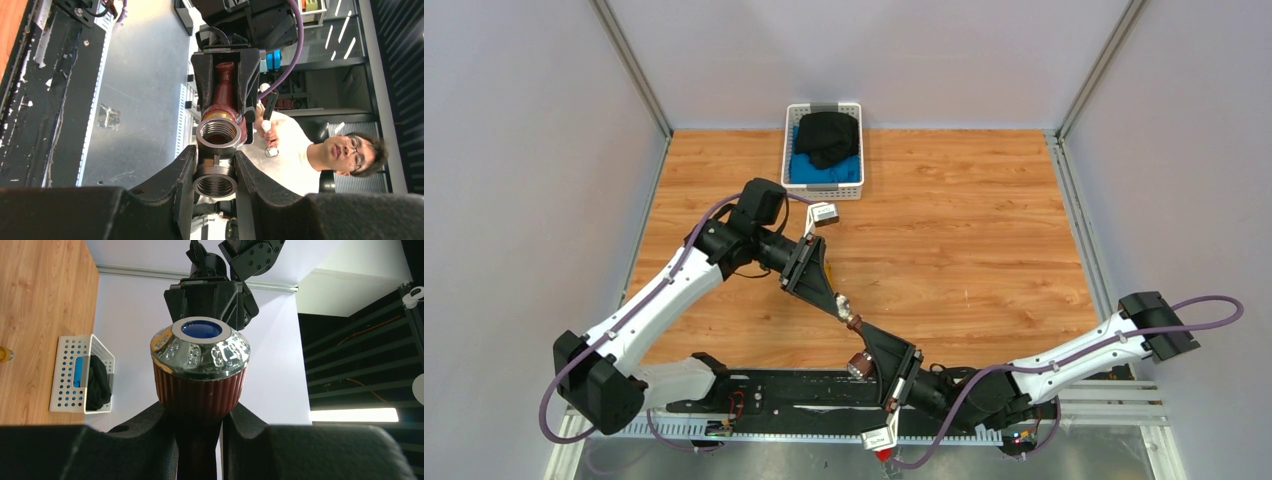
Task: Install the water faucets
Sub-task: Install the water faucet onto the adaptor.
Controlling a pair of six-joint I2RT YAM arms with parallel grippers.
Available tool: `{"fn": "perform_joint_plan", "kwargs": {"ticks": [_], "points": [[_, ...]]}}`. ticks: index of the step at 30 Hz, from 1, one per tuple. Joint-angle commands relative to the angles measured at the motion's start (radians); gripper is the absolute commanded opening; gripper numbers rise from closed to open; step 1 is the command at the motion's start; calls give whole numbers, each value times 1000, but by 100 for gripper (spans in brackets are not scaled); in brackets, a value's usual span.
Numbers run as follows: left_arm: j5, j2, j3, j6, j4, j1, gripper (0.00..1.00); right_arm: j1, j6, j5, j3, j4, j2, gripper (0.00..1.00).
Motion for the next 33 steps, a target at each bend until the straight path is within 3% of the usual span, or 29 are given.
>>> {"fn": "perform_joint_plan", "kwargs": {"ticks": [1,33], "points": [[-17,24,13,20,-48,-26,0,-18,-7,-23,23,69,-55,0],[19,42,54,57,-54,-30,0,-18,94,-56,35,41,-44,0]]}}
